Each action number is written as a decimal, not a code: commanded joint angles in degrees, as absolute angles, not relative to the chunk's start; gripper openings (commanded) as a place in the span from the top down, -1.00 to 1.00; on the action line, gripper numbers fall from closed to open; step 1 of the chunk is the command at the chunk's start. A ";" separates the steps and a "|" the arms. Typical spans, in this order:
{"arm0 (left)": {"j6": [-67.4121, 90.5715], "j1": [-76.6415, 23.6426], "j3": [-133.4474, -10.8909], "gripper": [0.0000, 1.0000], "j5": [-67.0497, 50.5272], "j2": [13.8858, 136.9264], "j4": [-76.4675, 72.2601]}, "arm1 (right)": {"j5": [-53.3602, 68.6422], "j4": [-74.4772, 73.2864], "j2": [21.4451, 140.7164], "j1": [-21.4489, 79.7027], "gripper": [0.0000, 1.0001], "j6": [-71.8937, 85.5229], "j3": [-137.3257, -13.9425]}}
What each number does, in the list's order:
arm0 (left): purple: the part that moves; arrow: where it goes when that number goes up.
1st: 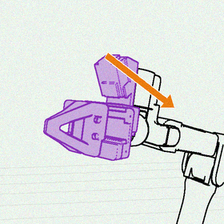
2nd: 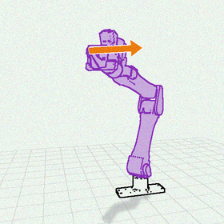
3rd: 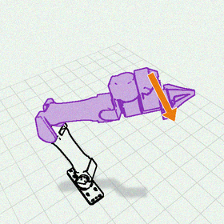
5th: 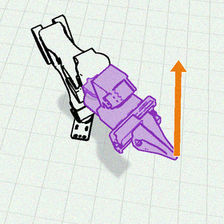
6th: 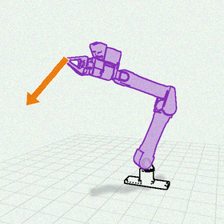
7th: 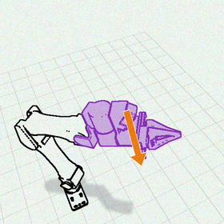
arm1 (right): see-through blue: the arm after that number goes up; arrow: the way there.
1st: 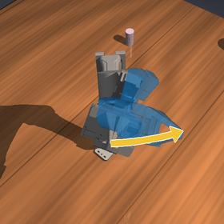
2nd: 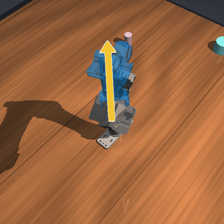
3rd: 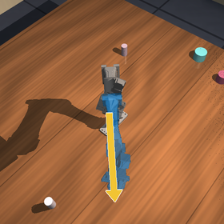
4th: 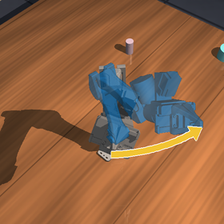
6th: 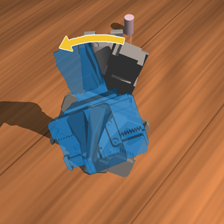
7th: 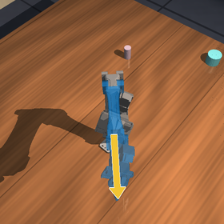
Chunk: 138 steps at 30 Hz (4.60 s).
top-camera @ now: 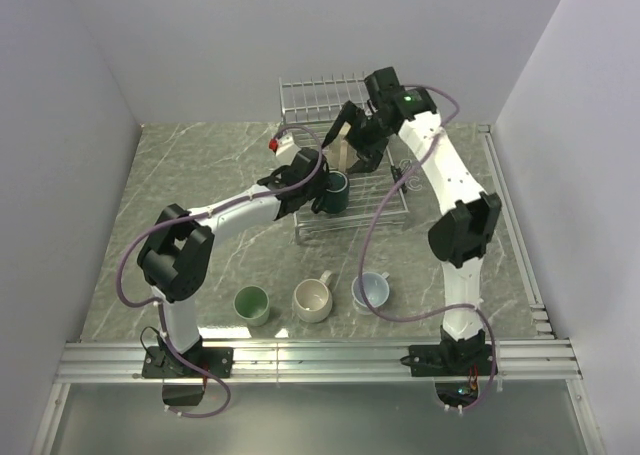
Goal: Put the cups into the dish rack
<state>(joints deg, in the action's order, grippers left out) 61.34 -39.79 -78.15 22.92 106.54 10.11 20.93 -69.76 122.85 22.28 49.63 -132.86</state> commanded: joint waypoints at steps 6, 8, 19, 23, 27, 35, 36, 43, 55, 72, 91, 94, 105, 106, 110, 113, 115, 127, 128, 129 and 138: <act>57.83 -39.20 -72.95 0.01 22.59 109.52 24.69 | 24.35 -71.09 115.93 21.89 -0.99 49.58 -135.43; 56.61 -39.20 -73.91 -0.06 22.50 107.50 25.22 | 21.28 -71.02 113.92 21.36 -0.99 47.04 -133.96; 51.24 -35.87 -82.60 -0.46 26.19 95.02 35.05 | 13.80 -55.47 97.92 19.16 -0.51 39.90 -95.21; 50.89 -33.23 -83.50 -0.47 25.15 89.23 37.00 | 14.24 -48.79 97.82 19.07 0.04 41.04 -88.08; 49.49 -31.73 -79.73 -0.48 22.60 85.26 34.72 | 16.78 -46.23 101.07 19.60 0.27 40.52 -89.11; 50.36 -30.32 -77.52 -0.45 23.29 82.01 39.81 | 20.29 -44.65 107.30 23.46 0.46 40.95 -93.51; 50.54 -30.15 -77.17 -0.45 23.38 81.39 40.08 | 21.26 -43.69 107.92 23.64 0.45 41.39 -93.08; 51.76 -28.13 -69.71 -0.42 22.50 74.10 41.04 | 26.62 -39.29 112.14 24.34 0.45 43.51 -92.72; 52.29 -25.84 -62.58 -0.41 22.59 65.66 44.47 | 40.16 -14.69 114.88 24.70 0.43 57.64 -79.64; 51.94 -24.70 -62.49 -0.40 23.47 63.55 47.72 | 37.97 5.09 119.44 25.93 0.43 71.98 -80.41; 53.61 -24.61 -60.29 -0.39 23.82 59.50 51.24 | 34.98 1.23 119.11 23.91 0.44 68.39 -78.41; 53.09 -24.70 -60.12 -0.38 22.86 60.38 50.19 | 34.81 -0.69 116.20 23.91 0.44 65.76 -74.72; 42.11 -24.70 -60.91 -0.41 4.76 60.12 50.71 | 30.32 -11.86 106.71 23.82 -0.55 55.03 -74.26; 41.23 -24.70 -60.73 -0.41 1.27 59.25 51.23 | 29.89 -12.82 106.09 23.82 -0.57 53.80 -74.70; 37.18 -24.70 -59.68 -0.41 -10.43 58.01 50.36 | 28.30 -17.91 102.93 23.73 -0.59 50.37 -76.29; 35.07 -25.48 -57.58 -0.38 -15.55 58.71 50.80 | 26.99 -20.55 99.85 23.47 -0.59 47.82 -75.76; 34.98 -26.63 -56.78 -0.37 -15.38 59.50 51.76 | 26.63 -21.44 97.74 22.77 -0.59 46.94 -75.06; 38.93 -35.15 -55.72 -0.33 -16.26 61.08 55.81 | 24.96 -25.84 94.39 20.21 -0.59 44.38 -72.33; 39.46 -35.42 -55.81 -0.32 -16.17 61.17 55.98 | 24.87 -25.93 94.31 20.21 -0.59 44.38 -72.25; 40.33 -36.03 -56.59 -0.31 -15.21 61.78 57.55 | 24.53 -26.19 94.05 20.21 -0.59 44.38 -72.25; 42.27 -39.11 -52.13 -0.22 -12.40 64.51 55.55 | 24.61 -25.84 93.96 20.04 -0.59 44.74 -70.58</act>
<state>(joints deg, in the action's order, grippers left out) 40.40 -37.58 -54.35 -14.46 63.75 56.66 25.04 -25.93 95.85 20.36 45.28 -71.22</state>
